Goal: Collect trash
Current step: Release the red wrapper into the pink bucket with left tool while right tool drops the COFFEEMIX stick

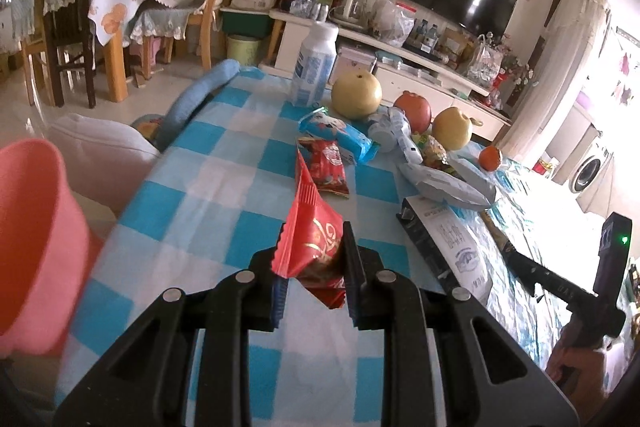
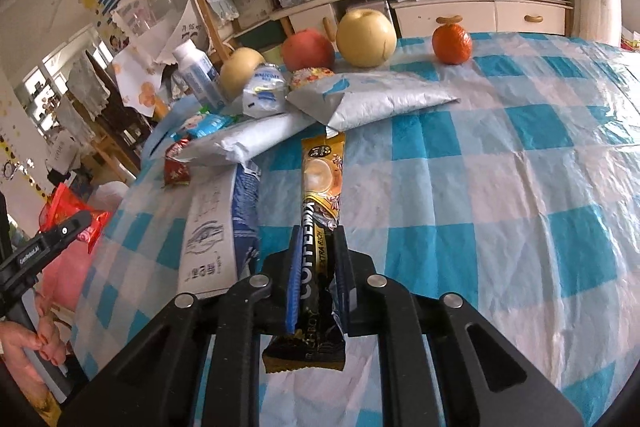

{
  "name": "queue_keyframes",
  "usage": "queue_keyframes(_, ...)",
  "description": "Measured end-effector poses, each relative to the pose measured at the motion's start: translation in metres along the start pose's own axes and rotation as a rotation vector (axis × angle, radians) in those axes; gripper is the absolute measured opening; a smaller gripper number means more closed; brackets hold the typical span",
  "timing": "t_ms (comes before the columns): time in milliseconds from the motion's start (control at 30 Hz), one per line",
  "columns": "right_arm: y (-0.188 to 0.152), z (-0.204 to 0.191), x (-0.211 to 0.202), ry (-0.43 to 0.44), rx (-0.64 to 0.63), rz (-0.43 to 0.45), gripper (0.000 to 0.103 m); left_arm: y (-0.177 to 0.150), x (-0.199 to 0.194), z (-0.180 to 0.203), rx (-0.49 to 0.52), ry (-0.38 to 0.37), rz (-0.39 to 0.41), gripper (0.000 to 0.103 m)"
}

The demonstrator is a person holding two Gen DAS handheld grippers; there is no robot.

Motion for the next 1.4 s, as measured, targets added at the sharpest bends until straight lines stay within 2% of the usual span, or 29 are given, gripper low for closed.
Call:
queue_keyframes(300,-0.003,-0.010,-0.036,0.012,0.015,0.028,0.014,-0.008,-0.030,-0.011,0.038,-0.002,0.021,0.025)
queue_keyframes(433,-0.029,-0.021,-0.043,0.016,-0.004,-0.045,0.014,-0.013,-0.037,-0.014,0.057,0.006,0.021,0.025)
queue_keyframes(500,-0.048,-0.024,-0.039,0.008,-0.010,-0.115,0.014,-0.017,-0.038,-0.016,0.053,0.002,0.014,0.025)
queue_keyframes(533,-0.058,-0.027,-0.038,0.000,-0.027,-0.145,0.015,-0.018,-0.039,-0.017,0.053,0.000,0.012,0.025)
queue_keyframes(633,-0.067,-0.034,-0.038,-0.026,-0.074,-0.155,0.022,-0.023,-0.041,-0.017,0.053,-0.009,0.005,0.025)
queue_keyframes(700,-0.064,-0.040,-0.038,-0.031,-0.104,-0.123,0.036,-0.027,-0.042,-0.016,0.058,-0.015,0.001,0.025)
queue_keyframes(733,-0.062,-0.041,-0.038,-0.051,-0.125,-0.107,0.039,-0.028,-0.042,-0.016,0.060,-0.018,0.000,0.025)
queue_keyframes(1033,-0.054,-0.044,-0.006,-0.098,-0.187,-0.111,0.041,-0.031,-0.048,-0.011,0.065,-0.039,0.005,0.026)
queue_keyframes(1067,-0.055,-0.047,-0.004,-0.117,-0.215,-0.109,0.041,-0.031,-0.049,-0.011,0.065,-0.042,0.006,0.026)
queue_keyframes(1100,-0.056,-0.049,-0.004,-0.135,-0.238,-0.108,0.031,-0.031,-0.050,-0.011,0.065,-0.044,0.007,0.026)
queue_keyframes(1133,-0.057,-0.051,-0.004,-0.148,-0.261,-0.107,0.027,-0.031,-0.051,-0.011,0.065,-0.045,0.009,0.026)
queue_keyframes(1400,-0.060,-0.056,-0.012,-0.164,-0.271,-0.088,0.016,-0.026,-0.062,-0.018,0.061,-0.048,0.041,0.026)
Point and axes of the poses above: each gripper's, at about its wrist camera, not at the fingertips, and x roughly the way its jaws point, z to its right, y to its top, the point moved 1 cm from there along x, roughly the way its jaws point, and after that the axes turned 8 degrees about z, right-handed, at the moved point
